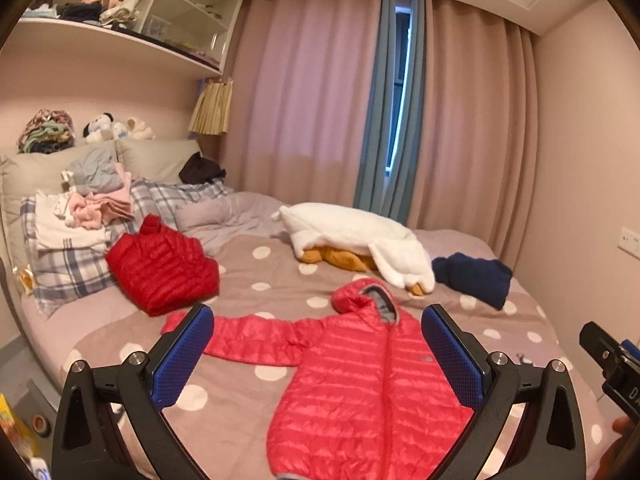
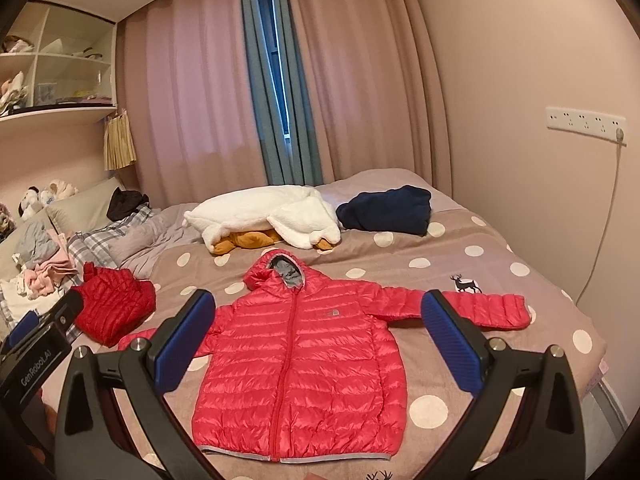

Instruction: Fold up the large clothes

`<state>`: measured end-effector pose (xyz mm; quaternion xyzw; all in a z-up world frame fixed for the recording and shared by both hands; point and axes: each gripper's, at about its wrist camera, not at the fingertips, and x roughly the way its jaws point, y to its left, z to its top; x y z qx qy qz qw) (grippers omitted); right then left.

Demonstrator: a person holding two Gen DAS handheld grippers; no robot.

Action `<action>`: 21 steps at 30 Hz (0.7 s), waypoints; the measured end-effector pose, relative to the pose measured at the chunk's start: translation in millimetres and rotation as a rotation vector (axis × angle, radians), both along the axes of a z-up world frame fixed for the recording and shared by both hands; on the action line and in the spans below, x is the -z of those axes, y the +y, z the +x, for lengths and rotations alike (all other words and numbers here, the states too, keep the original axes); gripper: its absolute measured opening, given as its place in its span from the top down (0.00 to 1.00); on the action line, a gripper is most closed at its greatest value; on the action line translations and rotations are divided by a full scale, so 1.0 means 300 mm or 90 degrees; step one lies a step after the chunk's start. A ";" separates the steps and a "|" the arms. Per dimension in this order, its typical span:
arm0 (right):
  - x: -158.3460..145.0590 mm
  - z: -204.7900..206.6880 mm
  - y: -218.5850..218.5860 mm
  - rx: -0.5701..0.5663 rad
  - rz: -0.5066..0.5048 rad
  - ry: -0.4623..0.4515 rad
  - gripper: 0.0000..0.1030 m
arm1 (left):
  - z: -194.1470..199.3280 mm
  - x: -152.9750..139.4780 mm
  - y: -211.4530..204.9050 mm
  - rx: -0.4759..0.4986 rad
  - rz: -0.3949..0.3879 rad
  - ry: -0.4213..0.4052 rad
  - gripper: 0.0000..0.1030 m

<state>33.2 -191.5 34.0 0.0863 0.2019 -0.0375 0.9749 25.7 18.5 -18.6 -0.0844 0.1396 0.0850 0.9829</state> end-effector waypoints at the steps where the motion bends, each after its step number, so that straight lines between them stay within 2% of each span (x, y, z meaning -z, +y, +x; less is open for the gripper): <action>1: 0.000 0.001 -0.002 0.000 0.001 0.000 0.00 | 0.002 0.000 -0.001 -0.001 0.000 0.001 0.00; 14: 0.015 0.021 -0.011 0.004 0.000 0.010 0.00 | 0.047 0.015 0.006 -0.006 -0.002 0.019 0.00; 21: 0.061 0.113 -0.033 -0.025 0.013 0.038 0.00 | 0.138 0.073 0.047 -0.016 -0.009 0.061 0.00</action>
